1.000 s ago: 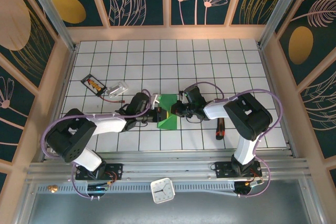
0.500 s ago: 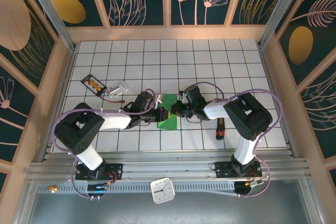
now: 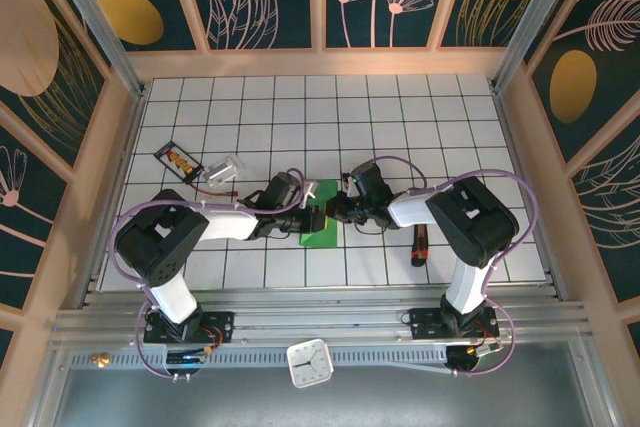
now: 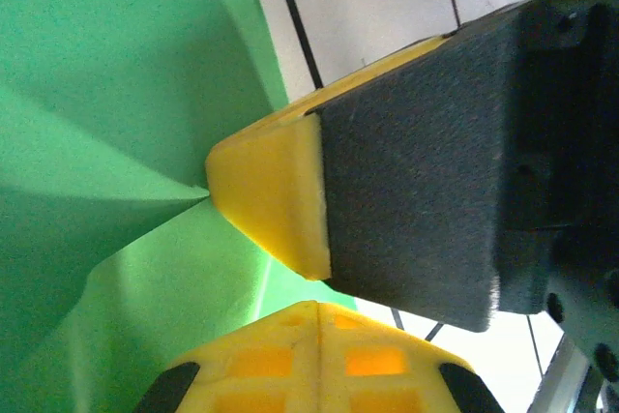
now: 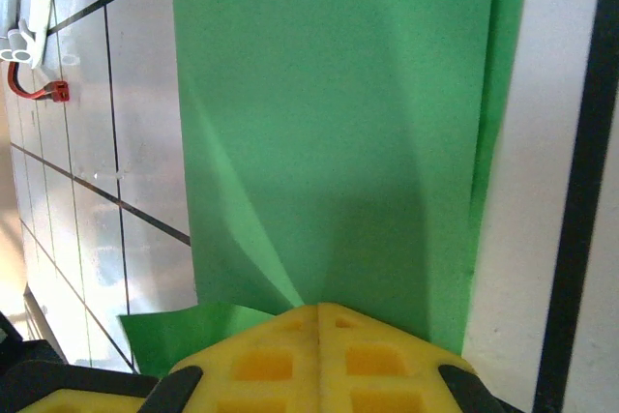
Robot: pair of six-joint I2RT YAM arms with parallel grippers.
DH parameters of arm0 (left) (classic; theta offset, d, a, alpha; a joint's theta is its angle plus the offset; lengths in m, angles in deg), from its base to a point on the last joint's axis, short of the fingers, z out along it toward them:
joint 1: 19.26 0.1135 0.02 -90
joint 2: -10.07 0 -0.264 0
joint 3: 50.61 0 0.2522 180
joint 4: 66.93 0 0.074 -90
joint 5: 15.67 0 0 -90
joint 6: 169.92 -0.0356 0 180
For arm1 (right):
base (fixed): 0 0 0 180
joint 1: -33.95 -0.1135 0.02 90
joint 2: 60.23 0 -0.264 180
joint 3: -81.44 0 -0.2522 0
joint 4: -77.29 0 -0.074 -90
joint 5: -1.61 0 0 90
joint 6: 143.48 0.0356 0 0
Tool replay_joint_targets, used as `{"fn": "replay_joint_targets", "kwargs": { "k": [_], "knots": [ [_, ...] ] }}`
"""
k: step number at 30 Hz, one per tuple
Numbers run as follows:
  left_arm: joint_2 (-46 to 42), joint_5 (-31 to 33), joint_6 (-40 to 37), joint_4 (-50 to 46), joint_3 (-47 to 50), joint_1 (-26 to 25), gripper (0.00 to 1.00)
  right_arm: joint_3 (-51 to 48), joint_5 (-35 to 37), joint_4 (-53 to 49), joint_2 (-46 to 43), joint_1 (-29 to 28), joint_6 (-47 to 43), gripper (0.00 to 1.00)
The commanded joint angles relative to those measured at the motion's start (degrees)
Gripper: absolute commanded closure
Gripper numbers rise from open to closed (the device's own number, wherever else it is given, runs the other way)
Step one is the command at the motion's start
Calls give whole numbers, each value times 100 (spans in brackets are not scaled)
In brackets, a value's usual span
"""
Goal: Fold a paper plane with a square sheet of paper (pick it up from the middle)
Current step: Fold the triangle a second time at the center of the table.
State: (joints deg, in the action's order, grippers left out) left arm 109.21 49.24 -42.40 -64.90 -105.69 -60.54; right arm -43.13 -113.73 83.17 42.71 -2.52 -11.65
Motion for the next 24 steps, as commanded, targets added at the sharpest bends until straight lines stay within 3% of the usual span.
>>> {"fn": "replay_joint_targets", "kwargs": {
  "k": [1, 24],
  "knots": [
    [143, -41, -218, -276, -158, -34, 100, -89, 249, -438, 271, 61, -165, 100],
    [278, 374, -677, -883, -58, -33, 100, -155, 337, -561, 207, 81, -222, 100]
  ]
}}
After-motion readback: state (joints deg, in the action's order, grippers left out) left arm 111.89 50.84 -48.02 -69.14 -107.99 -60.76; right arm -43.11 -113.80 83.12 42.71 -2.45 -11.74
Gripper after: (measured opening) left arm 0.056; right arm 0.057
